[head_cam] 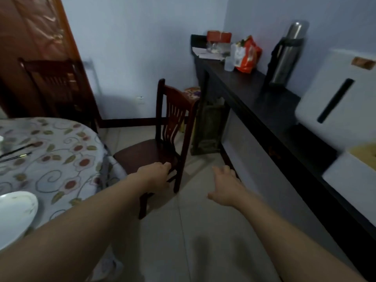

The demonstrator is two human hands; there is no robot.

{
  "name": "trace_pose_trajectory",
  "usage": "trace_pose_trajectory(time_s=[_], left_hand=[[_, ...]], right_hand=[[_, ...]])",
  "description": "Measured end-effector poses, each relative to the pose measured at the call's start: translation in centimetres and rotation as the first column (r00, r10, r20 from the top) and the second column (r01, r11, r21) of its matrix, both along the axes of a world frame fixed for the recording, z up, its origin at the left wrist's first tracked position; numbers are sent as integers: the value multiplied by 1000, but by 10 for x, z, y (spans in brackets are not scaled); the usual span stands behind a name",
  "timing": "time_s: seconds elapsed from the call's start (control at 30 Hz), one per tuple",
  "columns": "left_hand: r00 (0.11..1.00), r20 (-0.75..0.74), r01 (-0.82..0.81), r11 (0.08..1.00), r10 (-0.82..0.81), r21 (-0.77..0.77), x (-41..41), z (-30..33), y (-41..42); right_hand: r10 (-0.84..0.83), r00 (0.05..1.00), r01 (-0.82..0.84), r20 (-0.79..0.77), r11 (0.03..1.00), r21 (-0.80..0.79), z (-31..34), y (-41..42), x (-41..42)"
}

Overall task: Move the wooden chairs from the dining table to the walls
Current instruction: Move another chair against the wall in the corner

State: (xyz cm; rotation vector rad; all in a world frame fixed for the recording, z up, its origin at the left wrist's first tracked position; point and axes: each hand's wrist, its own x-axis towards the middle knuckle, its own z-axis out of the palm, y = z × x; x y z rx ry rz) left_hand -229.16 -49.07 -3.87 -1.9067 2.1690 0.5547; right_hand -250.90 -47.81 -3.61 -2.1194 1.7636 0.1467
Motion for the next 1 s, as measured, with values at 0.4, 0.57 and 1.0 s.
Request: trace_pose_trajectory(time_s=[0.4, 0.57, 1.0], left_hand=[[994, -84, -75, 992, 67, -100, 69, -1, -204], [992, -104, -87, 992, 78, -88, 84, -3, -285], [990, -35, -140, 974, 136, -178, 82, -35, -509]], right_hand=[[92, 996, -92, -5, 993, -75, 10, -212, 81], [84, 996, -87, -36, 992, -92, 11, -294, 99], [99, 995, -95, 16, 985, -142, -9, -540, 144]])
